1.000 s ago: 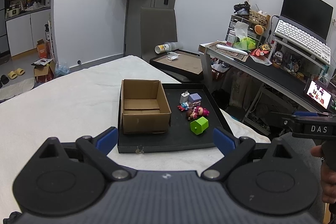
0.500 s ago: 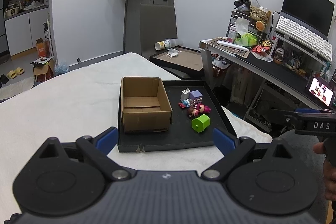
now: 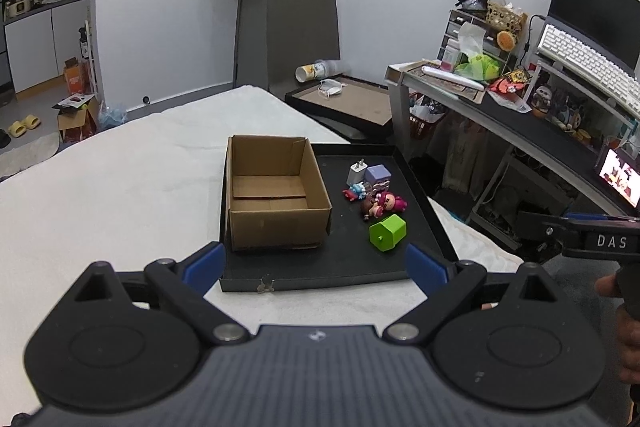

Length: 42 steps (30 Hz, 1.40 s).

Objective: Organize rigid objects
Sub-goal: 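Move the right tool down toward the lime-green cube on the tray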

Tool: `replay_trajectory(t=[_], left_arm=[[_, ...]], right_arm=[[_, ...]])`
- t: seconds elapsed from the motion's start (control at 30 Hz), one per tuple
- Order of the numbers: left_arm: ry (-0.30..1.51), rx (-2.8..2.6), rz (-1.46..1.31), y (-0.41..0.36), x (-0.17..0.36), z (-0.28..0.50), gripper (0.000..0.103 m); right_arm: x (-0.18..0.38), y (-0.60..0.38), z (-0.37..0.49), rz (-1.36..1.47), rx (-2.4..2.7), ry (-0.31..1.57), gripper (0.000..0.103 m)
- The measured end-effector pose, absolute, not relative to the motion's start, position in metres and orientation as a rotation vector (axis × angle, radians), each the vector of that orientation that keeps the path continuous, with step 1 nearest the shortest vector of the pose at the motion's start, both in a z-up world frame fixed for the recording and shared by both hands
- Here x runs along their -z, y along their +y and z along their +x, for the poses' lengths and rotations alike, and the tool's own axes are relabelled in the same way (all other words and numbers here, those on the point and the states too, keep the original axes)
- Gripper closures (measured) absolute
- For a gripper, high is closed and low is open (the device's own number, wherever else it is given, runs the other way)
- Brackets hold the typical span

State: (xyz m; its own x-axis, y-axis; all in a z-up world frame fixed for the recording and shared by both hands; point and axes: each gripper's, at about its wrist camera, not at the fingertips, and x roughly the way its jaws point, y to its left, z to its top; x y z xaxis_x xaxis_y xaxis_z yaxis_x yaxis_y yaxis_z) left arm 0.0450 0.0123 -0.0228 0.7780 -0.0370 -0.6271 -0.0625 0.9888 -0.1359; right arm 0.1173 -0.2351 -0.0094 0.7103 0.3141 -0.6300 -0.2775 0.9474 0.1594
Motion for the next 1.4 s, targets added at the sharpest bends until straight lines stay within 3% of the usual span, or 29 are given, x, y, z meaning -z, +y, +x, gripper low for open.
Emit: replay_trajectory(t=[1.17,1.4], left_arm=[[0.87,-0.196,-0.217,0.055,0.085,0.172,0.008],[0.88,-0.202,-0.241,0.067,0.103,0.194,0.013]], right_arm=[[0.101,-0.241,0.25,0.151,-0.206,0.895,0.0],[0.128,-0.24,0.276,0.246,-0.192,0.939,0.001]])
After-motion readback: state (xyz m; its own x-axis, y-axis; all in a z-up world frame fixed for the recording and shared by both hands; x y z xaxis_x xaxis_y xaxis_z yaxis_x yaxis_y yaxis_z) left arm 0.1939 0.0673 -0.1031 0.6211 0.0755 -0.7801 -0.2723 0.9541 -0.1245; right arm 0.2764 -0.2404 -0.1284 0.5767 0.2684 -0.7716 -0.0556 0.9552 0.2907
